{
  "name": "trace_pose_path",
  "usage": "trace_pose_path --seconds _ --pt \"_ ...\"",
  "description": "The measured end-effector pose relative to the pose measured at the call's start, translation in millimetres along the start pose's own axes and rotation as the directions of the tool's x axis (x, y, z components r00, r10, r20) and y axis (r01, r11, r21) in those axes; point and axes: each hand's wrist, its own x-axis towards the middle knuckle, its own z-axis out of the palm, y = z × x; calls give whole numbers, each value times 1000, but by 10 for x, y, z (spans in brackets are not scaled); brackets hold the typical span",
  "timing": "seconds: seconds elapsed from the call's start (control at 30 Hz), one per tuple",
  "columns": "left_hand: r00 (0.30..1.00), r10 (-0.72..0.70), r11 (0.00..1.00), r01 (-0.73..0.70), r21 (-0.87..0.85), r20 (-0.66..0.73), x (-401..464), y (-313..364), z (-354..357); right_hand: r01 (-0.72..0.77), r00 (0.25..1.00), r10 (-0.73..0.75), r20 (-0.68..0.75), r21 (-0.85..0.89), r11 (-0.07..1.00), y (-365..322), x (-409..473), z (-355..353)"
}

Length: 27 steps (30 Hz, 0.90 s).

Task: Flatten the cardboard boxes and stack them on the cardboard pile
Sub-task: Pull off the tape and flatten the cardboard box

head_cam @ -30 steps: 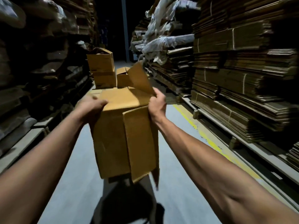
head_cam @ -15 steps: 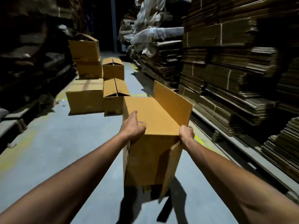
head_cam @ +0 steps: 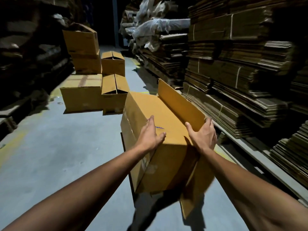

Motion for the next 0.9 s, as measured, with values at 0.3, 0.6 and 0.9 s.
trace_pose_path --seconds 0.3,0.6,0.9 --pt "998 29 991 -21 -134 58 158 113 229 230 911 -111 397 -267 936 -386 54 -105" --pt "913 -354 817 408 -407 204 185 -412 127 175 664 120 738 -310 934 -795 356 -46" --pt "553 -588 400 833 -383 590 -37 -1222 231 151 688 44 725 -202 968 -521 383 6"
